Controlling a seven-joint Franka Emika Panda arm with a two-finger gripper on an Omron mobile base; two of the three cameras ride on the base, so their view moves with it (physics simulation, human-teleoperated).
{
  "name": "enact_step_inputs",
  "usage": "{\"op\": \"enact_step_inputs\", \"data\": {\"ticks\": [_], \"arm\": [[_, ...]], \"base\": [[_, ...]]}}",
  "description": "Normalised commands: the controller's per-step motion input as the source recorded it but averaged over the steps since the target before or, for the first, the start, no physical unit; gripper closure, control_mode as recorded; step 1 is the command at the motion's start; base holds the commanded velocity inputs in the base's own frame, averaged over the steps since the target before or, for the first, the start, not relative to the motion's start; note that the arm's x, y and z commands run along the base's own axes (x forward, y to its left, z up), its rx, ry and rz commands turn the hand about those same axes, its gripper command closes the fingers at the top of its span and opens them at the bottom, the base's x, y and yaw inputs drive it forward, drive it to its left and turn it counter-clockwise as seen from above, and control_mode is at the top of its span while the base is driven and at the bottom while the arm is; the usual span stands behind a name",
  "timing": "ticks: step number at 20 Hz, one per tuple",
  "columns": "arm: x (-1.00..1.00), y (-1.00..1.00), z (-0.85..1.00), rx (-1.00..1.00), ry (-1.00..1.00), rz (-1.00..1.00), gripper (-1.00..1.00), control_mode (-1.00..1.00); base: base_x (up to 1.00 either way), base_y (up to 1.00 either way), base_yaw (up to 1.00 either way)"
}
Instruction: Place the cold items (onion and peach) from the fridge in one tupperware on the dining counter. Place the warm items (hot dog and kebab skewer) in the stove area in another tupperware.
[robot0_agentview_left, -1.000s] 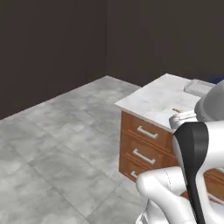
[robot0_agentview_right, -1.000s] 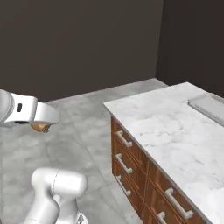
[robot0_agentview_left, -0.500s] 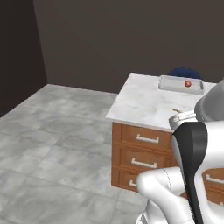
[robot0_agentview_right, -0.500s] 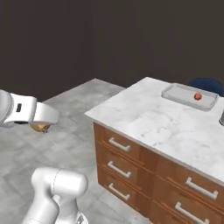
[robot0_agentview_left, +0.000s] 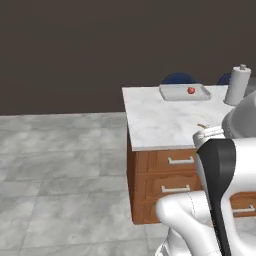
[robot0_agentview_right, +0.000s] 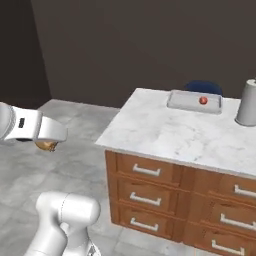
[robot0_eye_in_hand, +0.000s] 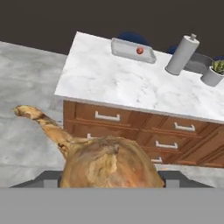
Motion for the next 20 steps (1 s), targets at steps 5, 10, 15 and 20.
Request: {"op": "enact_step_inputs", "data": {"ticks": [5, 10, 15, 20], "arm": [[0.0, 0.0, 0.0, 0.0, 0.0, 0.0, 1.0, 1.0], [0.0, 0.0, 0.0, 0.0, 0.0, 0.0, 1.0, 1.0], [0.0, 0.0, 0.0, 0.0, 0.0, 0.0, 1.0, 1.0], [0.0, 0.0, 0.0, 0.0, 0.0, 0.0, 1.0, 1.0]], "base": [[0.25, 1.0, -0.48], [0.27, 1.0, -0.49], [0.38, 1.0, -0.47], [0.48, 1.0, -0.45]]}}
